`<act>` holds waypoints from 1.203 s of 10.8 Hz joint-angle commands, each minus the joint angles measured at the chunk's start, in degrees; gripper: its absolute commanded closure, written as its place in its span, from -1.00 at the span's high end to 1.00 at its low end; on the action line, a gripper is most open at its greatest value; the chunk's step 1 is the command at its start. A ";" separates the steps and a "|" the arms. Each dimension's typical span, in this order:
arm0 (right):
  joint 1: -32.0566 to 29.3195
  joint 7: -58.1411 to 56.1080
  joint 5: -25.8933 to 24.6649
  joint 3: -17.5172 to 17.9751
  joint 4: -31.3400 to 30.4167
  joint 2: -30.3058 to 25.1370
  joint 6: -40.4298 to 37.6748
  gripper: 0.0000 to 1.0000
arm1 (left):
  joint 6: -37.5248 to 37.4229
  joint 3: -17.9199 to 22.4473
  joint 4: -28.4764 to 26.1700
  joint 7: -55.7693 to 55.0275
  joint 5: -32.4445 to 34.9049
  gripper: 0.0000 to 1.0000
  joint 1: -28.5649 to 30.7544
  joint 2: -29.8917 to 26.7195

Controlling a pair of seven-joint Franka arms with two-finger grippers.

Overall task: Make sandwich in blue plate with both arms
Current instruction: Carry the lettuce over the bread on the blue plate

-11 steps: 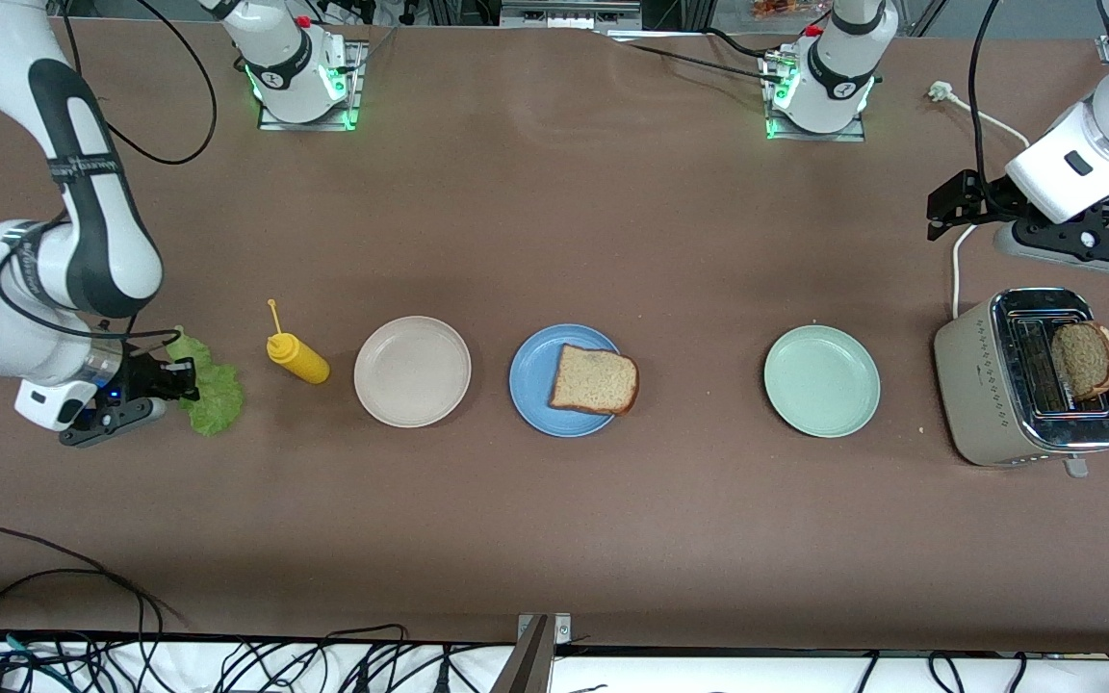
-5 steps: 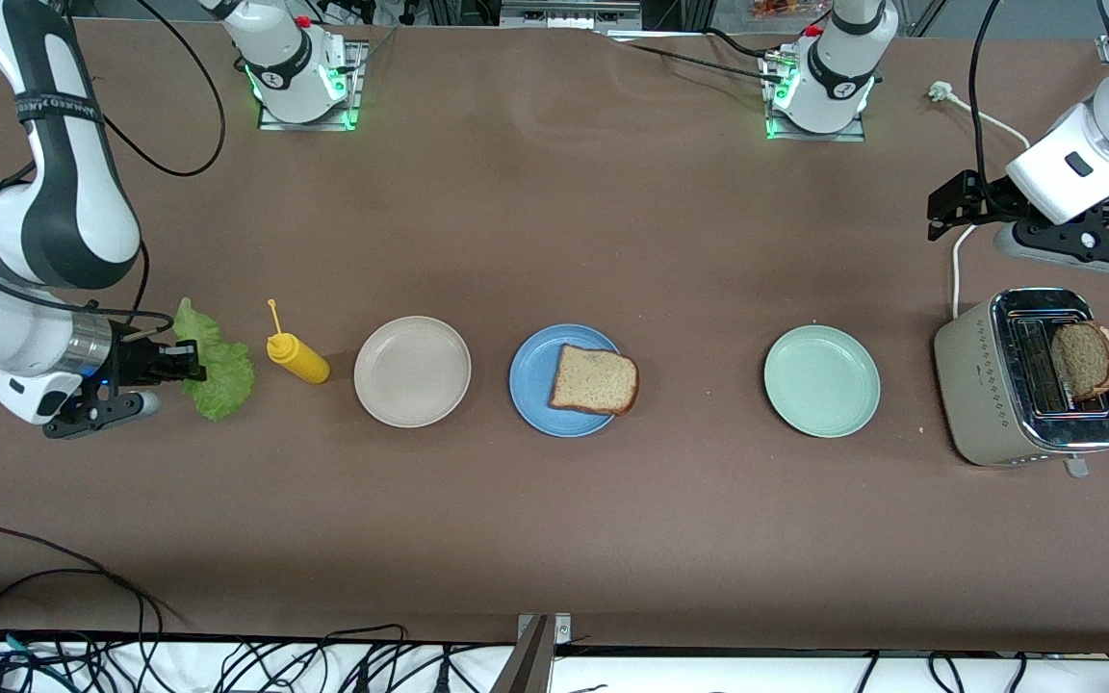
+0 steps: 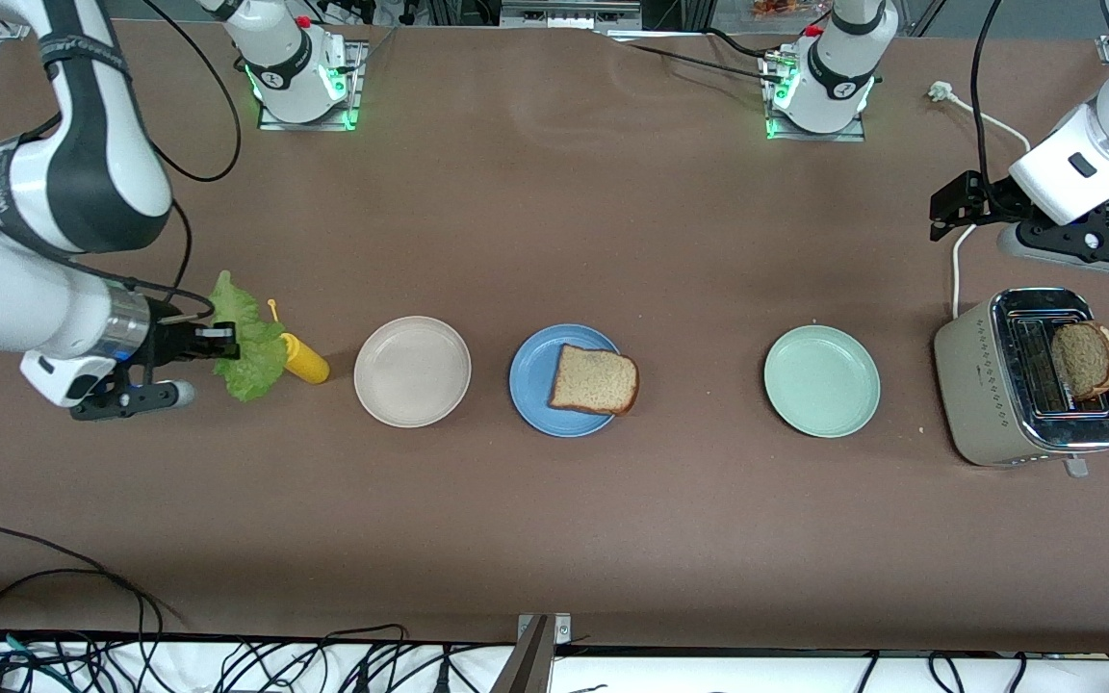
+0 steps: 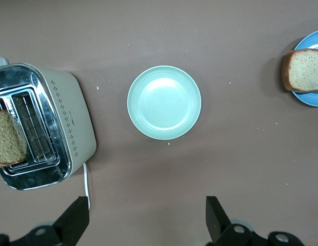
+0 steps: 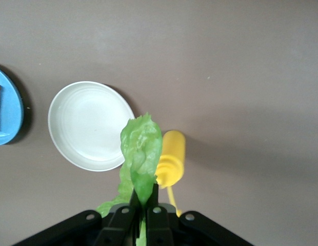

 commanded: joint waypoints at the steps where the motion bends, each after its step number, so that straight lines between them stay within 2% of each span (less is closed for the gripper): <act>1: 5.59 11.36 -1.49 0.18 0.98 -1.58 -2.87 -1.00 | -1.12 0.23 3.70 0.14 -0.67 1.00 0.37 2.27; 7: 19.74 37.20 -3.25 0.27 0.98 -0.97 0.45 -1.00 | -1.12 0.23 4.33 0.14 -0.50 1.00 0.55 2.72; 13: 30.39 61.37 -9.22 0.18 1.93 7.98 13.19 -1.00 | -1.12 0.23 4.42 -0.04 -0.50 1.00 1.08 2.72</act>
